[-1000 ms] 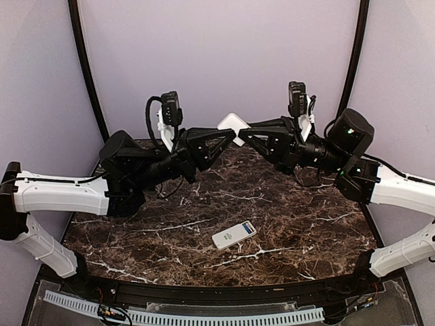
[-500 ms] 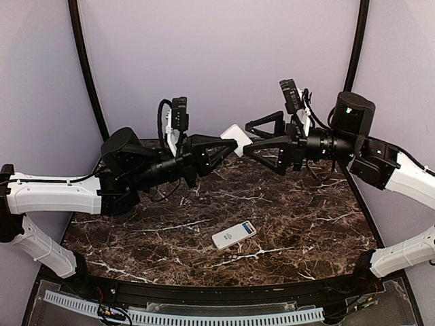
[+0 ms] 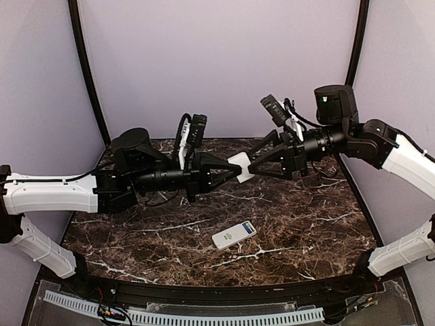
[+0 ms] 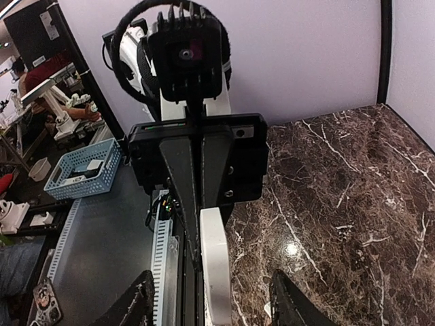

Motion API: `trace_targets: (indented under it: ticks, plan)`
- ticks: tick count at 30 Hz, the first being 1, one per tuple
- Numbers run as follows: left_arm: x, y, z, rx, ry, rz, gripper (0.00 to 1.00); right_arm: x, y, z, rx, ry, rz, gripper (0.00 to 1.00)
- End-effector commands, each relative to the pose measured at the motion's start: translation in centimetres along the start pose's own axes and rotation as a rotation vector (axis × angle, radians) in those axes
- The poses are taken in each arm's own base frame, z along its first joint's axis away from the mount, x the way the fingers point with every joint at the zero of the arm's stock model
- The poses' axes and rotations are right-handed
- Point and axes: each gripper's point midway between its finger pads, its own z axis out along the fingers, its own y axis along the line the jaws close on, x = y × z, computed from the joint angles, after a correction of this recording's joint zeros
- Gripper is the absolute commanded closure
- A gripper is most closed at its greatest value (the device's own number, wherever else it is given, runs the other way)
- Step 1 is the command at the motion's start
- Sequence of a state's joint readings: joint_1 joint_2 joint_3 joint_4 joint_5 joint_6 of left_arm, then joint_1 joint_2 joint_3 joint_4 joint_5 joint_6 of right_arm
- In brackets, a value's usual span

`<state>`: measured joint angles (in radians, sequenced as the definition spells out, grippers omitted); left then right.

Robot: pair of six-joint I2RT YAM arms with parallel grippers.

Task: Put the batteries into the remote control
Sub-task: Pass from the left arm to the right

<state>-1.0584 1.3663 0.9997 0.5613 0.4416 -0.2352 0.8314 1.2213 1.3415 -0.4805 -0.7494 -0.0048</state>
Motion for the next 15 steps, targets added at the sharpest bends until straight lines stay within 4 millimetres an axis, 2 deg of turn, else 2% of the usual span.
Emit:
trace_targets:
  ticks: [1, 9, 15]
  plan:
    - [-0.4, -0.7, 0.0, 0.032, 0.009, 0.005, 1.0, 0.2, 0.5, 0.3, -0.055, 0.016, 0.021, 0.53]
    - [-0.2, -0.7, 0.2, 0.041, 0.014, 0.003, 1.0, 0.6, 0.3, 0.9, -0.085, 0.009, 0.054, 0.85]
    - [-0.1, -0.9, 0.2, 0.053, 0.015, 0.005, 1.0, 1.3, 0.2, 1.3, -0.106, 0.024, 0.076, 0.9]
